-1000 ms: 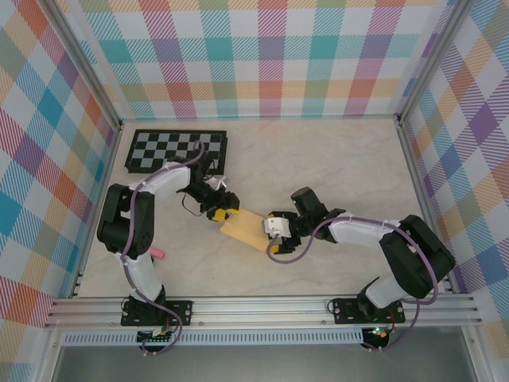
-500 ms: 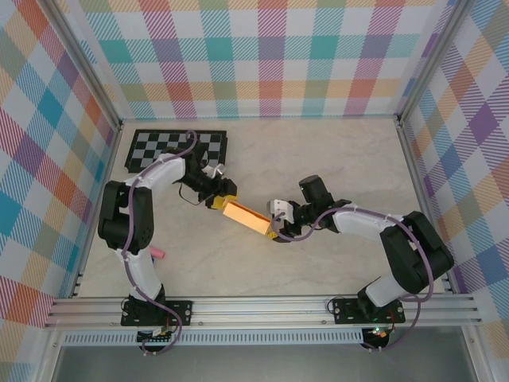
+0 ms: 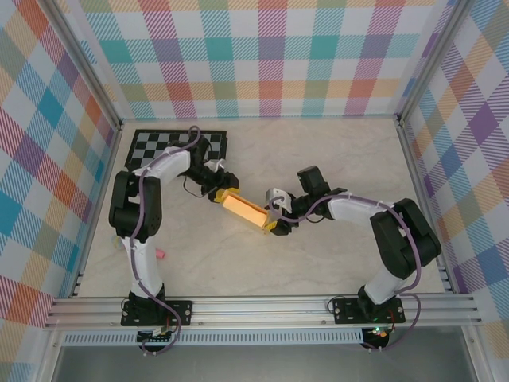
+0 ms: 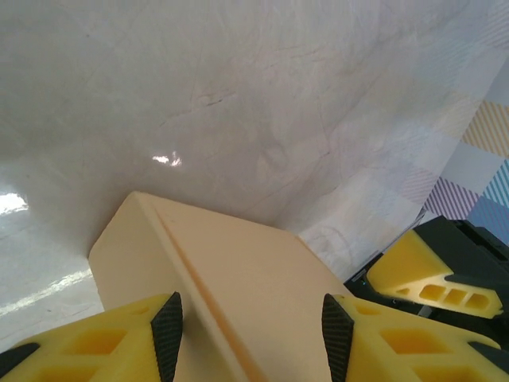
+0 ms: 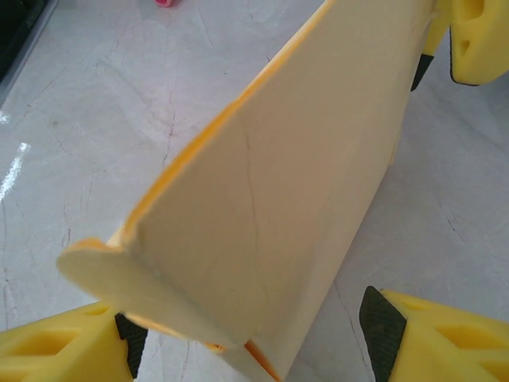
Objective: Fold the paper box
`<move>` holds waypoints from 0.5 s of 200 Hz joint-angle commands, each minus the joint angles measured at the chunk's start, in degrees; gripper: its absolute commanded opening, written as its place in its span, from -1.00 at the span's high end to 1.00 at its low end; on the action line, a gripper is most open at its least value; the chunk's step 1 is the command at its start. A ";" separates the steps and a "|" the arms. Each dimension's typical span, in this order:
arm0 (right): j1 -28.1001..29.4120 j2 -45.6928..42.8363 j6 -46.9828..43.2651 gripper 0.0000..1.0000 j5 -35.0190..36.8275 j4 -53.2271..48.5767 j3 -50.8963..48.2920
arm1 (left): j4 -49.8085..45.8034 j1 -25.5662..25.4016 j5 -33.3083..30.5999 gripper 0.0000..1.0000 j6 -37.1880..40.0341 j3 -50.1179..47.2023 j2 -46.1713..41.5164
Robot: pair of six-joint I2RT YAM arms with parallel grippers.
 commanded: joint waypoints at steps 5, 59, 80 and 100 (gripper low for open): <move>-1.87 -0.57 0.37 -0.49 -7.16 -0.80 0.71 | -2.46 0.51 0.40 -0.03 -1.37 2.94 1.72; -2.08 -0.12 -0.66 -0.51 -8.25 -2.51 1.41 | -0.30 1.30 0.06 -0.04 -2.81 4.10 2.06; -2.08 -0.90 -0.92 -0.55 -8.54 -2.78 1.03 | 0.18 1.77 -0.28 -0.05 -3.11 4.94 1.81; -2.12 -2.24 -1.37 -0.59 -8.91 -2.64 0.15 | 0.16 2.56 -0.91 -0.05 -2.94 6.24 1.77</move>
